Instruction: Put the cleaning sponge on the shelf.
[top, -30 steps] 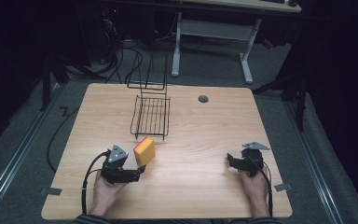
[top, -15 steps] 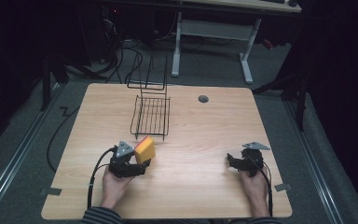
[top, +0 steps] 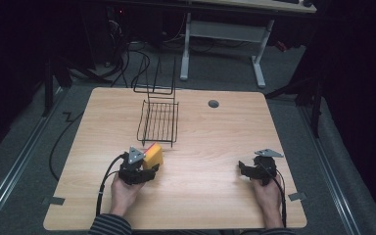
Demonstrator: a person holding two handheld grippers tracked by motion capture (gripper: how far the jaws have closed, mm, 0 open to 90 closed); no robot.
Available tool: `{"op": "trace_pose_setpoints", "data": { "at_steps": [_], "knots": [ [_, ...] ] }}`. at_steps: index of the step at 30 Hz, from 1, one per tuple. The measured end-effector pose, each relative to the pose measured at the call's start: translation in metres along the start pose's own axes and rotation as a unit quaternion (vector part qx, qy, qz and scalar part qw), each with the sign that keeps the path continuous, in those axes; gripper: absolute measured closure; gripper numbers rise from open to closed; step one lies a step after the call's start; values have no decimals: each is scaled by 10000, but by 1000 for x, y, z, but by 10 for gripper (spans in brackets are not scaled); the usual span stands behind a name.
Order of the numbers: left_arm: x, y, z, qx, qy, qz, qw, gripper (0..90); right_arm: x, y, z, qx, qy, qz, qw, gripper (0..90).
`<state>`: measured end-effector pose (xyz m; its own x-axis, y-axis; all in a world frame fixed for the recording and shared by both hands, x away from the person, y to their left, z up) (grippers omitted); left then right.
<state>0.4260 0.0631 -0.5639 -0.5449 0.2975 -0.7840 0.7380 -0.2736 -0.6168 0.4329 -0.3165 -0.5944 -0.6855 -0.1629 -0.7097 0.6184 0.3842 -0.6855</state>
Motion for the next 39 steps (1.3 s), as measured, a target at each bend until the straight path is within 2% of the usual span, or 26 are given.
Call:
{"op": "trace_pose_setpoints", "data": {
  "at_steps": [7,10,11,15,19,29,39],
  "knots": [
    [0,3,0,-11,-39,-23,10000,465,0,0,0,-1,1,-1,10000,189],
    [-1,2,1,-14,-27,37,10000,524,0,0,0,-1,1,-1,10000,188],
    [-1,2,1,-14,-20,41,10000,569,0,0,0,2,-10,-1,10000,188],
    [-1,2,2,-5,-3,66,10000,602,0,0,0,2,-2,-1,10000,188],
    [-2,-1,2,37,84,115,9999,614,0,0,0,-2,-2,-1,10000,188],
    [-4,-11,0,258,50,147,9995,620,0,0,0,1,-7,-1,10000,189],
    [-14,-23,-4,329,136,217,9991,621,0,0,0,-4,8,-3,10000,189]
  ]
}}
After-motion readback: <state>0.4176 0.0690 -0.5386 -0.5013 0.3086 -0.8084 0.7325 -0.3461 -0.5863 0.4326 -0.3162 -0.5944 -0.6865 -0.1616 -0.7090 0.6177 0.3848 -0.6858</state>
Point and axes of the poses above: each handheld gripper's, and its own axes: y roughly forward along the jaws, x roughly out of its underside, z roughly to its right, the point moved 9 cm from there along y, roughly forward along the jaws, and after that the axes turned 15 degrees about -x, right-handed, at the moved point
